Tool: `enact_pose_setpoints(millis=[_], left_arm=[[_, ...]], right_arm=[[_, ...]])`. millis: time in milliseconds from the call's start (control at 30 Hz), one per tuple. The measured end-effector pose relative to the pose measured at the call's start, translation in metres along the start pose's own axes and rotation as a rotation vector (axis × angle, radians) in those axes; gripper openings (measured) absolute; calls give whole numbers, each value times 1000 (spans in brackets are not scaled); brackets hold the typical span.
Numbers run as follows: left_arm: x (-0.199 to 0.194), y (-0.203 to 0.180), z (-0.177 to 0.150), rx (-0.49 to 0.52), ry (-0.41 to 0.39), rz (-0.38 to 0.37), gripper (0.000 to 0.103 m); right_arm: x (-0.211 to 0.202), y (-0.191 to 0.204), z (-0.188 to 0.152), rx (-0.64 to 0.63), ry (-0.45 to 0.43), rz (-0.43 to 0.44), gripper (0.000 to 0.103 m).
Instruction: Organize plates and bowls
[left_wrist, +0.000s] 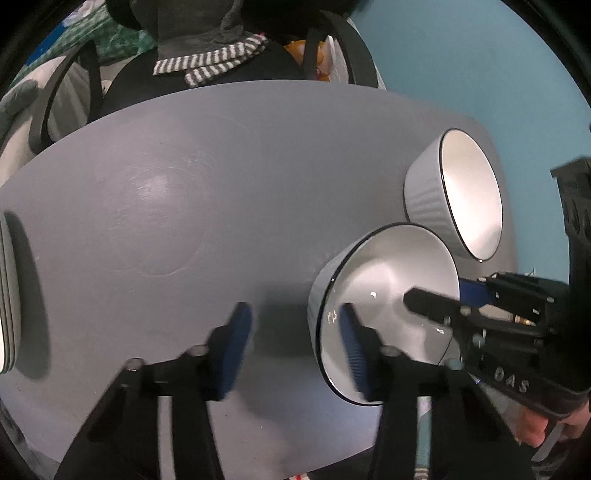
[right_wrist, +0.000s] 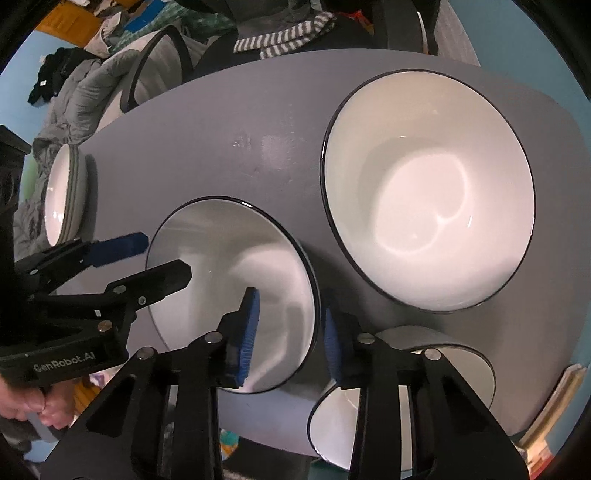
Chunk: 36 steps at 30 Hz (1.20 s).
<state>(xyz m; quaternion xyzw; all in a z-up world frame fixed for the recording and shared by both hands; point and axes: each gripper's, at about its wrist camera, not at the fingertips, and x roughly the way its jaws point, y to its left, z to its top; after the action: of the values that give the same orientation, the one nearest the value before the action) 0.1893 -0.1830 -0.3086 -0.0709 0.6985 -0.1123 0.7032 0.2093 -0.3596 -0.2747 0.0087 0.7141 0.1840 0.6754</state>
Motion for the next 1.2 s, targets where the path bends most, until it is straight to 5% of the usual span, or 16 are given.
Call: enact_pose_setpoints(millis=[100,200,600,900,1200], left_arm=[[3,-6,0,14,14,-15,25],[3,-16,0,44,21,-34,19],[7,-18,2,74,21,48,17],[-11,-22,-7,135,-4,88,17],[-36,-25,-1,170,-42,73,17]], right_arm=[[0,-6,-1,14,0,-32,11],[-1,-9,-3,25,5,-23,7],[1,-10,-7,38,18,-71,7],[-6,-12,-20,70,25,-6,6],[-36,-1,-22,56,15,-22,6]])
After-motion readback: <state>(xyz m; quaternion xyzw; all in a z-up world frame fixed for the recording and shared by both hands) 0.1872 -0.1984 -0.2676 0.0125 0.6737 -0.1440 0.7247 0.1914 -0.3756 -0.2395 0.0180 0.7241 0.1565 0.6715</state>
